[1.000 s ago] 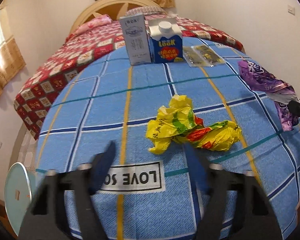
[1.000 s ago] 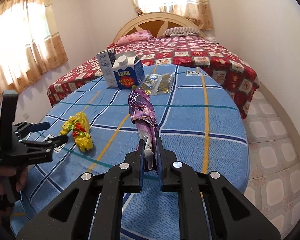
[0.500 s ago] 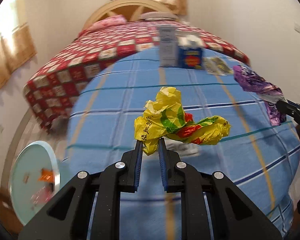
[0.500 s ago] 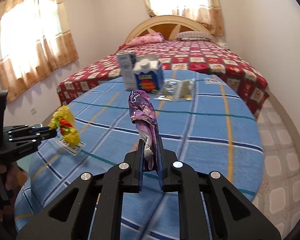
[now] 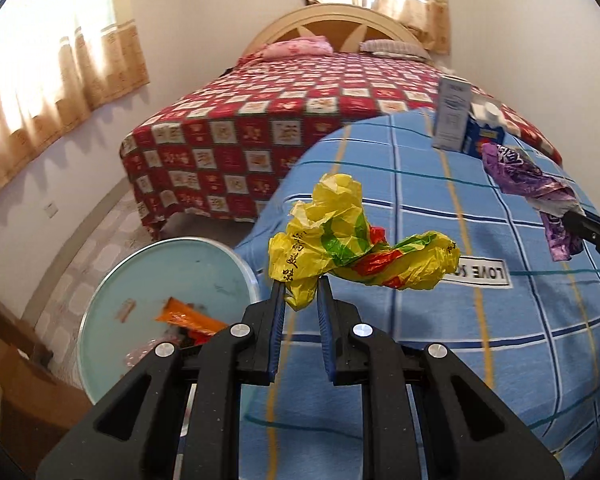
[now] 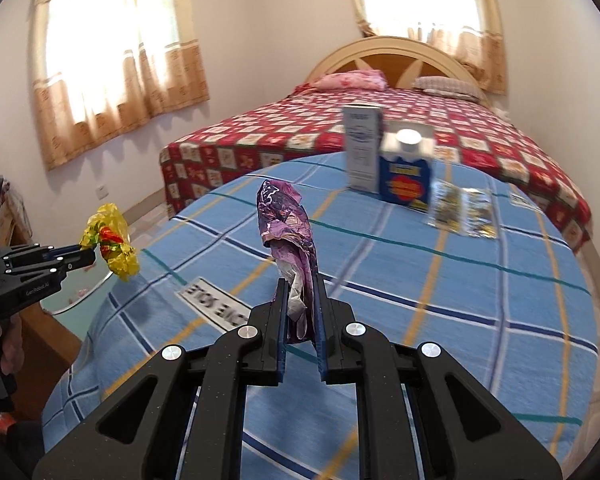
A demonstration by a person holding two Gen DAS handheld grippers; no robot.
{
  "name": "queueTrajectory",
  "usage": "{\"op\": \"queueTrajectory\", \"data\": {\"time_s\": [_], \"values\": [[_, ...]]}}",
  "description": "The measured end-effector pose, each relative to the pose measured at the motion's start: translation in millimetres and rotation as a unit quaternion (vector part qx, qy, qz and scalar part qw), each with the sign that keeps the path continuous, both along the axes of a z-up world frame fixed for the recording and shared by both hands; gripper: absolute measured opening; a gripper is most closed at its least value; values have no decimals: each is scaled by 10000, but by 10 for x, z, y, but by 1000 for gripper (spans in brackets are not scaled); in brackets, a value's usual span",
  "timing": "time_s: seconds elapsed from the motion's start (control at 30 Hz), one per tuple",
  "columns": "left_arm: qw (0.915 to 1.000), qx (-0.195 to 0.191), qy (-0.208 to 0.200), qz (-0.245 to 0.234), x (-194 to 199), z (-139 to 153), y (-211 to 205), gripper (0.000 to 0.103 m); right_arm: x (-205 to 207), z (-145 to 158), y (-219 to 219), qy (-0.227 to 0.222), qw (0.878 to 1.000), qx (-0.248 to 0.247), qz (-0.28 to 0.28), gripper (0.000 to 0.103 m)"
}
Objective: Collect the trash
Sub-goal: 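Carry the yellow-green wrapper over the bin while the right tool carries the purple wrapper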
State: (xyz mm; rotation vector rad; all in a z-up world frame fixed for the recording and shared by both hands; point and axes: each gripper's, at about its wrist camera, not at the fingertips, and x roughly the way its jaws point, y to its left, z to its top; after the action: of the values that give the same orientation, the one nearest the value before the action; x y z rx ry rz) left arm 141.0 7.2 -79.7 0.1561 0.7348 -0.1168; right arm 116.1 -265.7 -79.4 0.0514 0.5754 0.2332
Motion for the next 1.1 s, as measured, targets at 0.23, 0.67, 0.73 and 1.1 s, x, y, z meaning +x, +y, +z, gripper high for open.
{"op": "queueTrajectory", "data": {"time_s": [0.23,0.67,0.73,1.1], "values": [[9997,50,-83,237,-59,55,298,16,152,48,435,-67,9990,-141,411,12],[9972,131,-116,734,-167,89,803,16,316,42,1022,-43,9949,-289,963,12],[9966,125,-114,812,-175,85,884,16,336,38,1109,-44,9940,-321,1044,12],[9939,135,-102,1088,-222,63,1160,16,400,77,1449,-115,9889,-525,1385,12]]}}
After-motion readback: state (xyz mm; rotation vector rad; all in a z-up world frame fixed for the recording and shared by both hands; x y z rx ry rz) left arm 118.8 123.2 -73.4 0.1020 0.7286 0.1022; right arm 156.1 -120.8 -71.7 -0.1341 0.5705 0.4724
